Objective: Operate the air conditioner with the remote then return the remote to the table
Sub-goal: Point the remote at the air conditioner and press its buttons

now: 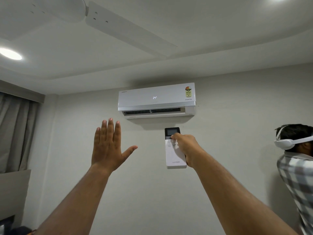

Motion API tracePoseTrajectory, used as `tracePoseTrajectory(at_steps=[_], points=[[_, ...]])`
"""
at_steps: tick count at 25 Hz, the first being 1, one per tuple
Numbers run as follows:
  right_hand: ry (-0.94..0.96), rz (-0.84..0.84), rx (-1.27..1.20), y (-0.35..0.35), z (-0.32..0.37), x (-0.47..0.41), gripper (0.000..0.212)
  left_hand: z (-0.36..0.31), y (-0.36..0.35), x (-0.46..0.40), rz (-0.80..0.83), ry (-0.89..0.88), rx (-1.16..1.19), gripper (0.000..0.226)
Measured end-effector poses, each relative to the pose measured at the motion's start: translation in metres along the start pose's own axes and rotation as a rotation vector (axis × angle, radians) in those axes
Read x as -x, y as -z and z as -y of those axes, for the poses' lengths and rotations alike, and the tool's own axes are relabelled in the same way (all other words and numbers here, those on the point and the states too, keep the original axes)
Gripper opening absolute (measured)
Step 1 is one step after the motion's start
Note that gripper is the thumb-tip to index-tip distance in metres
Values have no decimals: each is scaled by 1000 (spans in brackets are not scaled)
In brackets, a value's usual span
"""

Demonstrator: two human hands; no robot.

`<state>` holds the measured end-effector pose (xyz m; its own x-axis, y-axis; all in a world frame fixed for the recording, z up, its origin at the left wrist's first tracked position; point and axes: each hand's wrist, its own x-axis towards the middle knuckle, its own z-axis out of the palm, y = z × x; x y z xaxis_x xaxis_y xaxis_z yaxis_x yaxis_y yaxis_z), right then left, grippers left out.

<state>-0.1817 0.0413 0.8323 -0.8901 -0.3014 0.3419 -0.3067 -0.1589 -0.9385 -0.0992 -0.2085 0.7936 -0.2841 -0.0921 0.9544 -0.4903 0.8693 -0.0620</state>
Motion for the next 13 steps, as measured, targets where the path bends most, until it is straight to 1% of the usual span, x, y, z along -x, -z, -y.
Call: tracePoseTrajectory(at_steps=[13], points=[[-7,12,8,-3,-4,-1,17,0,-5,3,15,4,0,109]])
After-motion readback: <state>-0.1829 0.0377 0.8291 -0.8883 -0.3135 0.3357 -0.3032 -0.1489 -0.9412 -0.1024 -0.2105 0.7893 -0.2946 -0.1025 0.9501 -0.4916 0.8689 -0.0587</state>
